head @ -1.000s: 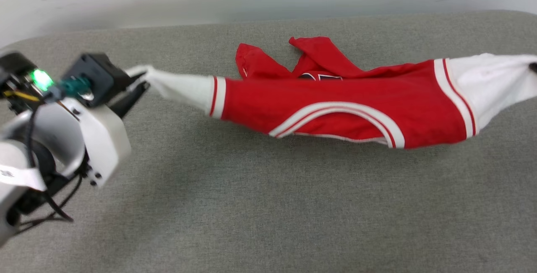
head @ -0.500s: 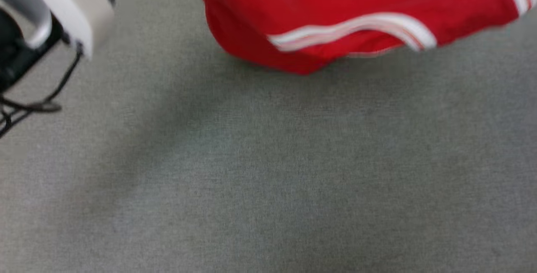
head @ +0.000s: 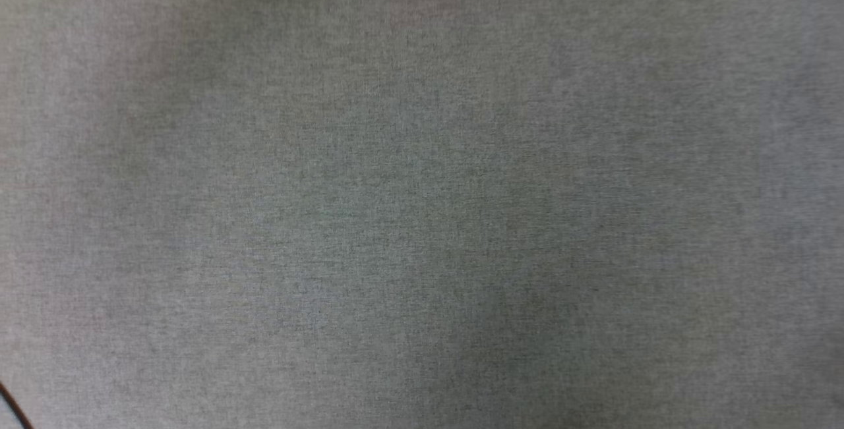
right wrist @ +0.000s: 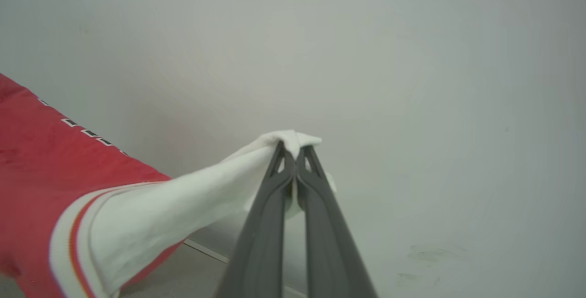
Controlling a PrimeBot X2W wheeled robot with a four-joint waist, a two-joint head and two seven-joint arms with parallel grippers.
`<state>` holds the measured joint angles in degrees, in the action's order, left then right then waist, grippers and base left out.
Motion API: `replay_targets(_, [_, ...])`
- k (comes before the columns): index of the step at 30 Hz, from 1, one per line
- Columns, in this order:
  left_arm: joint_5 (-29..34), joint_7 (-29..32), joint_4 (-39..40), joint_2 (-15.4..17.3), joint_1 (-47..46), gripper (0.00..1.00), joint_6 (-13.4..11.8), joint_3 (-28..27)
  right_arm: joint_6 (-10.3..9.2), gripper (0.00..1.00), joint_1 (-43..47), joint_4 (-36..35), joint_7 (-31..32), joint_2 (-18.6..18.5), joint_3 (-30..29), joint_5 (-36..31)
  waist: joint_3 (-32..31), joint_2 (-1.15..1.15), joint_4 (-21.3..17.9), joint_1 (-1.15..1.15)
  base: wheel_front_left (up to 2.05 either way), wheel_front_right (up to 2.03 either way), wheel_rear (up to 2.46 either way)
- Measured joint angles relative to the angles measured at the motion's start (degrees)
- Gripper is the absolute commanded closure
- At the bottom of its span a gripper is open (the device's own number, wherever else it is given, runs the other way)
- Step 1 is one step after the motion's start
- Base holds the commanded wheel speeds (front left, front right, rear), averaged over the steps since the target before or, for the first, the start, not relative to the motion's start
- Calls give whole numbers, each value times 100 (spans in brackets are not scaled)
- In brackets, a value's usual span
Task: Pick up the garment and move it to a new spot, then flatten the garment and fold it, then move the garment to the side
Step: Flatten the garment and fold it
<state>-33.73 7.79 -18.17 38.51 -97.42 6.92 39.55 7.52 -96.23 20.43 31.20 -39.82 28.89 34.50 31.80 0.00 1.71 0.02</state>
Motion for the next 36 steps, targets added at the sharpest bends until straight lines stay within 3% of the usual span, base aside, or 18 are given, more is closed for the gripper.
replay_targets(11, [4, -805, -1179, -223, -745, 100, 41, 283, -1, 100, -1007, 1004, -759, 365, 553, -176, 192, 0, 109, 0, 0, 0, 0])
replay_targets(12, [-143, -928, -1283, -235, -555, 100, 42, 495, 0, 100, -888, 1193, -964, 394, 810, -116, 153, 0, 119, -1, 0, 0, 0])
replay_targets(22, [-625, -1506, -1252, 58, 1370, 100, 31, 1036, 0, 100, 789, 1593, -1892, 461, 1405, 388, -265, 0, 32, -1, 0, 0, 0])
replay_targets(28, [-883, -1782, -608, 350, 3109, 100, -455, 1263, 0, 100, 2172, 1473, -2309, 358, 1684, 884, -741, 0, -30, -1, 0, 0, 0])
replay_targets(36, [-1435, -1959, 716, 978, 5335, 100, -1405, 1418, -1, 100, 4017, 1021, -2717, -38, 1788, 1371, -1504, 0, -141, -2, 0, 0, 0])
